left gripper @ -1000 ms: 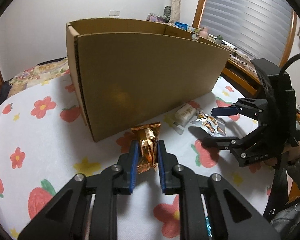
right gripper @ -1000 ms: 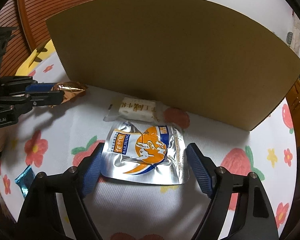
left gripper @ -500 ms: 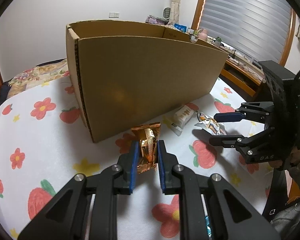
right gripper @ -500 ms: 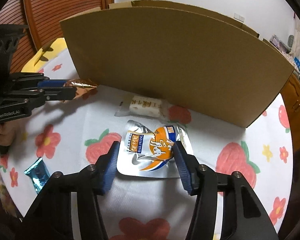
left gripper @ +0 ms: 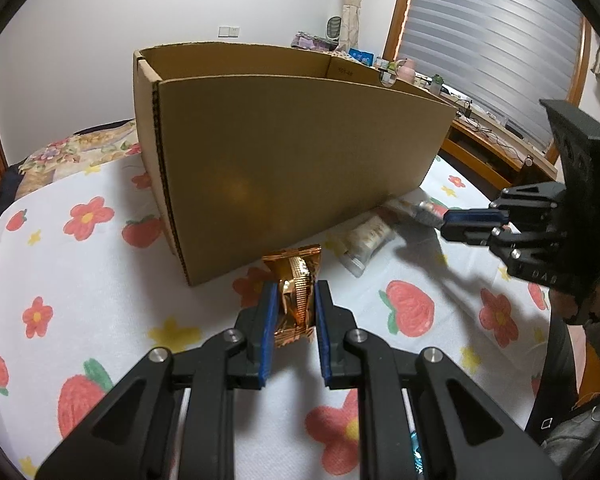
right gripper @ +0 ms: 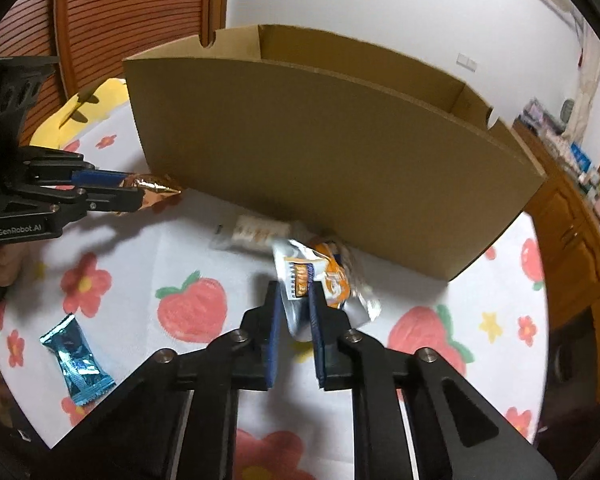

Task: Organize snacks
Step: 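Grasp the orange-labelled silver pouch with the right tool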

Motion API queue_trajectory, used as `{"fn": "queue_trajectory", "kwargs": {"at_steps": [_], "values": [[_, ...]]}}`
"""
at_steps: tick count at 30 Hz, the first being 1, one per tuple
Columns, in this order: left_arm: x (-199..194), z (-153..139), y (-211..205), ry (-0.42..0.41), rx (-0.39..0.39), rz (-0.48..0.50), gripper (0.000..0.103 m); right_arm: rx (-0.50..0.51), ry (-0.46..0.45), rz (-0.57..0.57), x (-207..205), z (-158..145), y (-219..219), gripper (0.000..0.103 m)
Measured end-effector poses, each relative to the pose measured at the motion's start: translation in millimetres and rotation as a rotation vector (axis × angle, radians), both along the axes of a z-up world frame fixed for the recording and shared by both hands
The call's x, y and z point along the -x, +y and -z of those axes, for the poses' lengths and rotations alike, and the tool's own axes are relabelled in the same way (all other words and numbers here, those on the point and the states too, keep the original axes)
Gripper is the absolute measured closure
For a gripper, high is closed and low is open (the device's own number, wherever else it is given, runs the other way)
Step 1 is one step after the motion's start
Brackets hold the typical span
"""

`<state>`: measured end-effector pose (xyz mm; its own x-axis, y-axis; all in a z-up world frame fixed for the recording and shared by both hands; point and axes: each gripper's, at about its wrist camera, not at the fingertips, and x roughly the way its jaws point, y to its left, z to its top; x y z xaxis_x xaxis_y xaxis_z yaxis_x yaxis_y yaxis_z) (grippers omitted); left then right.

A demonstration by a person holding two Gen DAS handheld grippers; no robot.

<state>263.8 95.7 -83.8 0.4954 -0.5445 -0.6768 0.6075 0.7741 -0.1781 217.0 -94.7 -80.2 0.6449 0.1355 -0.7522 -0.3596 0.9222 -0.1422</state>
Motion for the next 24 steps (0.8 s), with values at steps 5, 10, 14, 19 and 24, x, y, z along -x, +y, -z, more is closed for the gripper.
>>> {"fn": "queue_trajectory", "kwargs": {"at_steps": [5,10,14,19,24], "values": [[1,0,-1,-0.002,0.001,0.004,0.088,0.028,-0.033,0.020,4,-9,-3,0.097],[3,-1,0,-0.007,0.006,0.015,0.088,0.033,-0.073,0.042,16,-24,-17,0.102],[6,-3,0,-0.019,0.013,0.024,0.088,0.029,-0.085,0.053,21,-30,-23,0.103],[9,-8,-1,-0.036,0.014,0.023,0.088,0.015,-0.086,0.051,28,-35,-28,0.103],[12,-18,-2,-0.044,0.013,0.007,0.088,0.012,-0.096,0.052,37,-42,-31,0.103]]}}
